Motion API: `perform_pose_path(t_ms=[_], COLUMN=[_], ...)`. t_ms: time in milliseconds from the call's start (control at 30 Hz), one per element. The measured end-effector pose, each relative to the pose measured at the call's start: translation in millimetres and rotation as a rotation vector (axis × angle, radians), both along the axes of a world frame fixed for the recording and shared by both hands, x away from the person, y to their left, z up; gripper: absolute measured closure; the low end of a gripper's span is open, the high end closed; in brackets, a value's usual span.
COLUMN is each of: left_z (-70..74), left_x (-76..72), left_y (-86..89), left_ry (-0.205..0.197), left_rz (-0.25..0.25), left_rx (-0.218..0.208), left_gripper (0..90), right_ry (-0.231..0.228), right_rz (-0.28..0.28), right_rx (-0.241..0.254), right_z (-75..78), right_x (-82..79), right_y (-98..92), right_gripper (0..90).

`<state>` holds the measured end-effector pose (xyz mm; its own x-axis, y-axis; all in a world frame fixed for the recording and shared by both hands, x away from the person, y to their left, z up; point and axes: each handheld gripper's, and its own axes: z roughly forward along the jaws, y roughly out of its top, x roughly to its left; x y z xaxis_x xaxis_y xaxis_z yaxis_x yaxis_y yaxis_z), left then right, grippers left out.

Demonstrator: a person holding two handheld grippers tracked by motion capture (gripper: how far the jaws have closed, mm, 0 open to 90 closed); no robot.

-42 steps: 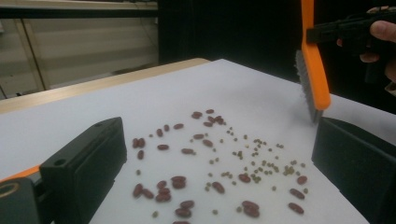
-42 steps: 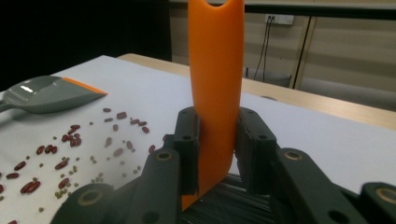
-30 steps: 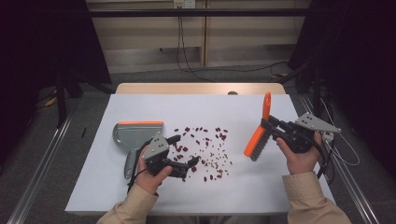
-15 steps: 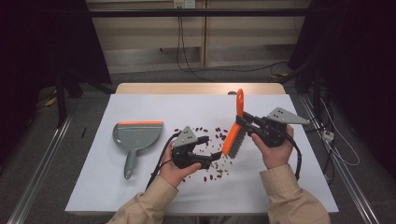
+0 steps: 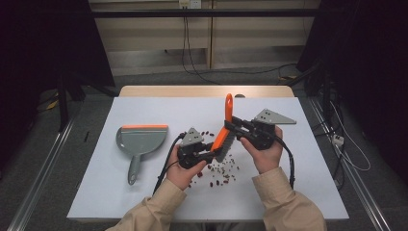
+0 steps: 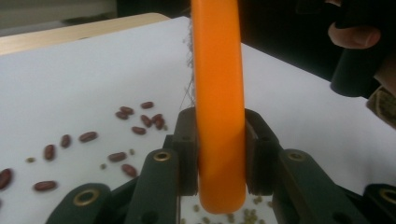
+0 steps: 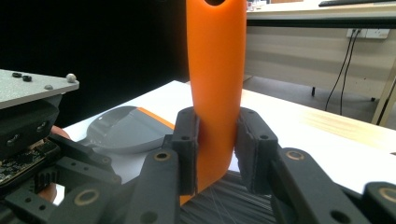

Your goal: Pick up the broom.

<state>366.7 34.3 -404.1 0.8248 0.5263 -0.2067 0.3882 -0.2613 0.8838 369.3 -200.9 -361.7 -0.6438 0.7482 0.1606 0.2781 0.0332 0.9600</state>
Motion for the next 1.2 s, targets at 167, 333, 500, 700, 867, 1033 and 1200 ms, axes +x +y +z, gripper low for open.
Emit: perform_pose_path(t_ms=[167, 333, 500, 700, 867, 1033, 1200], left_z=[0.9, 3.9, 3.5, 3.5, 2.6, 2.7, 4.6], left_x=[0.6, 2.4, 5.7, 5.6, 2.9, -3.6, -9.3], left_y=[9.5, 19.6, 26.4, 29.2, 26.3, 19.7, 16.0], left_ry=[0.000, -0.018, -0.028, -0.047, -0.061, -0.106, -0.156], left_rz=[0.038, 0.094, 0.134, 0.171, 0.183, 0.176, 0.180], left_rx=[-0.008, -0.025, -0.025, -0.026, -0.025, -0.012, -0.004], left_gripper=[70.8, 70.9, 70.9, 70.9, 70.8, 70.5, 69.3], right_ry=[0.021, 0.033, 0.047, 0.096, 0.139, 0.189, 0.224], right_rz=[-0.005, -0.012, -0.009, -0.021, -0.051, -0.100, -0.165], right_rx=[0.027, 0.064, 0.079, 0.051, 0.076, 0.097, 0.119], right_z=[-0.1, 0.7, -0.3, -7.9, -13.8, -19.6, -20.8], right_x=[1.4, 0.2, -2.5, -2.4, -0.5, 3.1, 6.1], right_y=[9.7, 16.7, 22.9, 33.6, 42.3, 53.1, 60.6], right_gripper=[53.2, 46.0, 38.0, 34.4, 34.8, 34.5, 33.7])
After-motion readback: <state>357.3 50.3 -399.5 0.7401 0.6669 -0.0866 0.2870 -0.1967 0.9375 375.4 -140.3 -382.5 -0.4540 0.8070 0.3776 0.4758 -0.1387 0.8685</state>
